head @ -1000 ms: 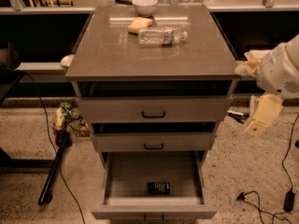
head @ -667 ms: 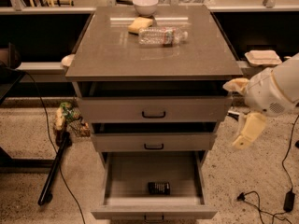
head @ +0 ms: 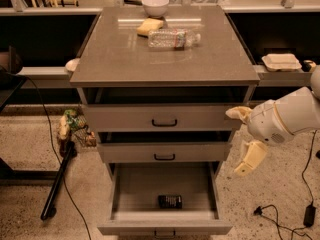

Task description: Pick rxbar chocolate from bottom drawer and place on counter

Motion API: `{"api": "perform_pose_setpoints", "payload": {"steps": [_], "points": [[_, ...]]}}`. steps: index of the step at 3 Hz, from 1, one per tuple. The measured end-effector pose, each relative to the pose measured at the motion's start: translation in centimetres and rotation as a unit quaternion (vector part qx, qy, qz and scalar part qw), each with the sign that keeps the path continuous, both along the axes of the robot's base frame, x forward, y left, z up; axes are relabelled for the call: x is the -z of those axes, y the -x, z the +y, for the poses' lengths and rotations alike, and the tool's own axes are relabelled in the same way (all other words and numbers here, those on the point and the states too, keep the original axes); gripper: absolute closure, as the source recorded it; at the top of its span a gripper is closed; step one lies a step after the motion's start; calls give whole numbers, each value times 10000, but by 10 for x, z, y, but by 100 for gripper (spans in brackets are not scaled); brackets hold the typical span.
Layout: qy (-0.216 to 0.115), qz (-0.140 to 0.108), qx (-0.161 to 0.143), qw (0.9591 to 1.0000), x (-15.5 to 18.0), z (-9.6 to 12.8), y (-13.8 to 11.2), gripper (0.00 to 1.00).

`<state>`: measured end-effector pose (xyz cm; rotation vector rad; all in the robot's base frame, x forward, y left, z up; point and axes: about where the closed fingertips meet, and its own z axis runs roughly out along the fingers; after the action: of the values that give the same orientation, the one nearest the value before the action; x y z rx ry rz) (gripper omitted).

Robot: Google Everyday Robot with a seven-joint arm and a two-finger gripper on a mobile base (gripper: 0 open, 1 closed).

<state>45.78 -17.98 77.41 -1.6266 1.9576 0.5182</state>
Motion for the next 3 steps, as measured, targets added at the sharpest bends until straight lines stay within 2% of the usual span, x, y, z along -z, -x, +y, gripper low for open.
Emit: {"api": "perform_pose_setpoints", "payload": {"steps": [1, 3], "points": [[83, 96, -39, 9999, 36, 8, -3, 0], [106, 232, -38, 9997, 184, 21, 6, 0]]}}
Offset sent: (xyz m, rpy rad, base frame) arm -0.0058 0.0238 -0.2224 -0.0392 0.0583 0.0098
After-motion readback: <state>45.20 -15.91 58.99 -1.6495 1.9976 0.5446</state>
